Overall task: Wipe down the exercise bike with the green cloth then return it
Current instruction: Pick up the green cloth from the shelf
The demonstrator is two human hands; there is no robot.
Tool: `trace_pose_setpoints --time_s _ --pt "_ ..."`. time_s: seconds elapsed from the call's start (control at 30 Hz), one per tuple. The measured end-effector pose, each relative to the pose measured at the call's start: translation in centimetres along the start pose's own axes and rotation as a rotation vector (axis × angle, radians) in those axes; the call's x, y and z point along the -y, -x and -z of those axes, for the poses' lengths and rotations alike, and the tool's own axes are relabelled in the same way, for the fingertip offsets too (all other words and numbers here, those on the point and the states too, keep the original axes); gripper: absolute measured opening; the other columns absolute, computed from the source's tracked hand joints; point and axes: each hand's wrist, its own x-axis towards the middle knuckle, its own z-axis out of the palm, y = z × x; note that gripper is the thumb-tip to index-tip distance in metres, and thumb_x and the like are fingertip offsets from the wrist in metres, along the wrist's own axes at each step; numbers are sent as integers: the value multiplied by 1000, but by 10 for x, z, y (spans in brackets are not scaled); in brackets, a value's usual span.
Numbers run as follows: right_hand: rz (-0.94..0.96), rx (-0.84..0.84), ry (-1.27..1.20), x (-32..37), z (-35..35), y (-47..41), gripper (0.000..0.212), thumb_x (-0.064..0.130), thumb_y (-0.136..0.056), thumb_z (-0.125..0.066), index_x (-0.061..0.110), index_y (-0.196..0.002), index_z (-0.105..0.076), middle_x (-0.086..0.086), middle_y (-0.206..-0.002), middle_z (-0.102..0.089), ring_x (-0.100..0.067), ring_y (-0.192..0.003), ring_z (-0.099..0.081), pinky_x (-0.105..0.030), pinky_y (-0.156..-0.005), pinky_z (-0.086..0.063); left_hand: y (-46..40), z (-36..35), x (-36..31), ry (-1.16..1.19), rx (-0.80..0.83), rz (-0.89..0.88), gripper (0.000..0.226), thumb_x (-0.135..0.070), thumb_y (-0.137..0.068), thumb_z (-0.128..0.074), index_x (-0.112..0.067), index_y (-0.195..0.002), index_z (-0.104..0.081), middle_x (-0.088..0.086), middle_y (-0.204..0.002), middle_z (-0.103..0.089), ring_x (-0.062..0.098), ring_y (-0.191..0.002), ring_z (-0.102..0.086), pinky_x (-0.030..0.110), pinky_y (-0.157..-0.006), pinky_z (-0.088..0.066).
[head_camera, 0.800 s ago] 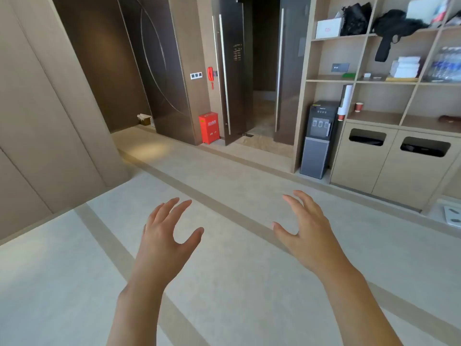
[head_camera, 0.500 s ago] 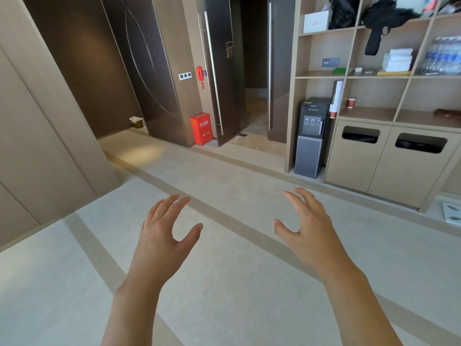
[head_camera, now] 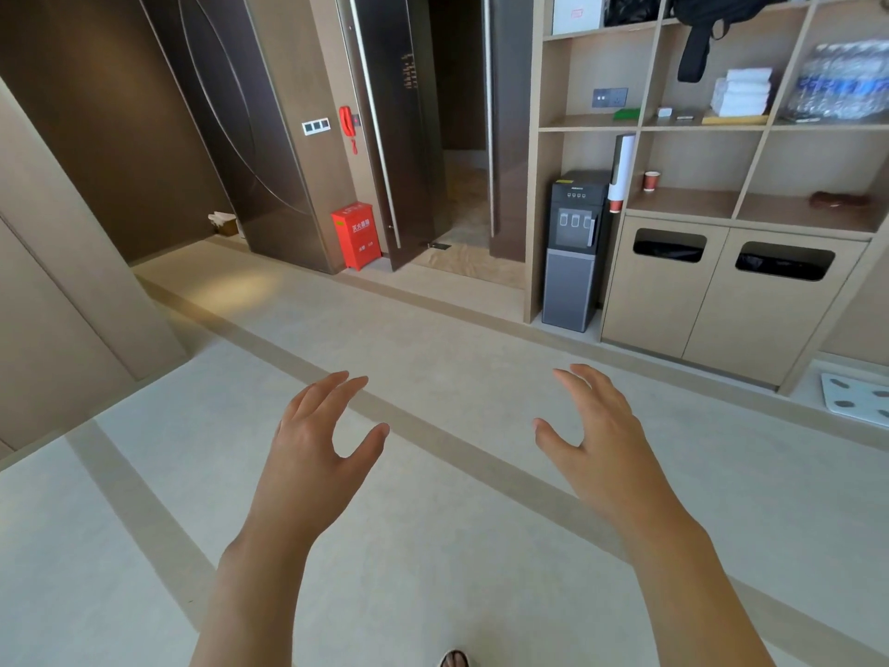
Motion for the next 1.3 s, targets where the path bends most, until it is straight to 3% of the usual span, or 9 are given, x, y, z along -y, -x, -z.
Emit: trace_pose_setpoints --time_s 0.3,0.6,0.73,1.13,1.3 --pt "11 -30 45 -18 -18 -120 63 52 -101 -56 35 -159 -37 14 -168 -28 -13 -155 -27 -45 -126 -32 -128 -52 28 64 13 -63 55 -48 -94 -68 -38 -147 -55 -15 -156 -49 10 -149 -37 34 -117 -33" --pt "-23 -67 72 -26 -30 -270 63 47 -101 -56 33 -160 -39 13 -169 -27 -13 -156 -25 -47 -127 -30 -291 -105 46 91 62 -101 57 -51 -96 -65 -40 -150 -52 -17 -159 -45 11 -151 -34 41 -121 -34" --pt "-43 -66 70 -38 -34 -315 61 46 -102 -57 34 -159 -38 14 -168 -27 -12 -156 -25 -47 -126 -31 -343 -132 46 92 90 -106 56 -47 -96 -67 -37 -150 -53 -14 -159 -46 13 -151 -35 35 -118 -31" --pt "-44 -87 66 -142 -8 -468 62 44 -103 -58 32 -160 -38 15 -169 -26 -10 -156 -24 -38 -127 -28 -484 -256 -1 95 95 -150 58 -47 -96 -66 -38 -151 -50 -16 -157 -47 8 -148 -38 29 -115 -32" --pt "-22 -106 78 -197 31 -551 61 41 -104 -58 31 -161 -38 13 -169 -27 -10 -156 -24 -41 -127 -28 -553 -311 -49 72 102 -146 58 -48 -97 -66 -40 -151 -48 -14 -160 -46 12 -149 -38 38 -119 -35"
